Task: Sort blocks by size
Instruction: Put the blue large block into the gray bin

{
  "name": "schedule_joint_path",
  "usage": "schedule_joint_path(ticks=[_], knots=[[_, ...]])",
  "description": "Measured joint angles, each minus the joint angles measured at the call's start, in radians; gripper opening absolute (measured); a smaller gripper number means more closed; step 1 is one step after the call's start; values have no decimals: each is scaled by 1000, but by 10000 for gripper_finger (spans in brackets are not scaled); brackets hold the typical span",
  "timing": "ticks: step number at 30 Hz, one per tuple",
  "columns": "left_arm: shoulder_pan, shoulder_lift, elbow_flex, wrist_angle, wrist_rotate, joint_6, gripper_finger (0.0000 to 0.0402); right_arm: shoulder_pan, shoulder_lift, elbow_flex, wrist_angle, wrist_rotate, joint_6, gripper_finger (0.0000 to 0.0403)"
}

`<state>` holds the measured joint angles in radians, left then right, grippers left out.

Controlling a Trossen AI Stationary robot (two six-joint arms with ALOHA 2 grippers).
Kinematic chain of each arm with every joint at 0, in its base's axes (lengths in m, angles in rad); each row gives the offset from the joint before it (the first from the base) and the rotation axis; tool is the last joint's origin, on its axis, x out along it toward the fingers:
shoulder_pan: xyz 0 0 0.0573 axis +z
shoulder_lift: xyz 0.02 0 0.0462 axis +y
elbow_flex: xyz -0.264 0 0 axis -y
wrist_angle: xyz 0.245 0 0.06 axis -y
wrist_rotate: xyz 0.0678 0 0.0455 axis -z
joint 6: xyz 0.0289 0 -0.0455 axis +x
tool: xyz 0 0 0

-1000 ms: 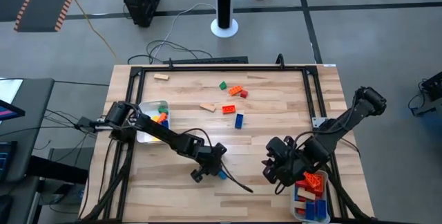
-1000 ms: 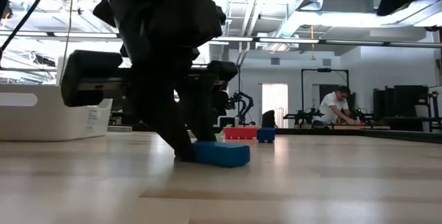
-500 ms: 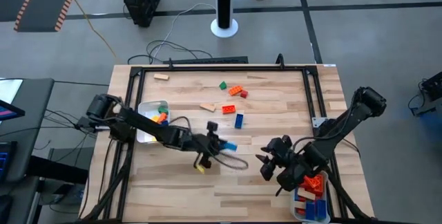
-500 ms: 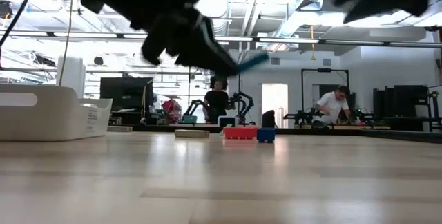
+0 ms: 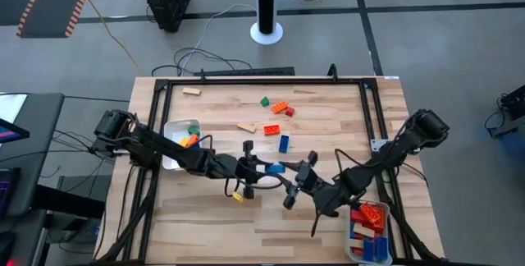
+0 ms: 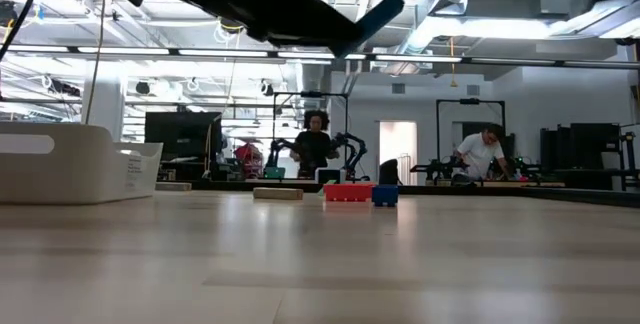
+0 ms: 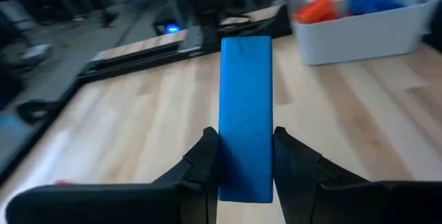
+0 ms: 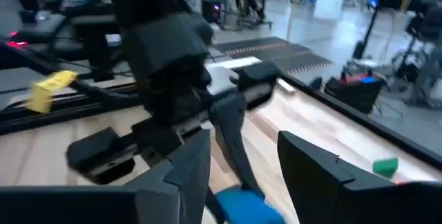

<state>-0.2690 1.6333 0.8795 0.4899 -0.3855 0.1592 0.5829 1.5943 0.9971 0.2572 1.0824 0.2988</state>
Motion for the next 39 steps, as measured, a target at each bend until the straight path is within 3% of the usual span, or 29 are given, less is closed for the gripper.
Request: schedule_joint_path(ticks=[4,13,27,35,39], knots=[[0,1,-1,29,95,-11,92,0,0,1,29,-13,-92,196],[0,2,-149,384,236,-11,92,0,37,2,111,-62,-168,196],[3,0,-146,402,246,-25,92,-56,126,0,269,-119,-255,192],[3,0,-146,399,251,-16,92,-54,126,0,290,-130,-266,123],[3,1,-146,397,251,-43,92,-53,126,1,290,-130,-264,122]])
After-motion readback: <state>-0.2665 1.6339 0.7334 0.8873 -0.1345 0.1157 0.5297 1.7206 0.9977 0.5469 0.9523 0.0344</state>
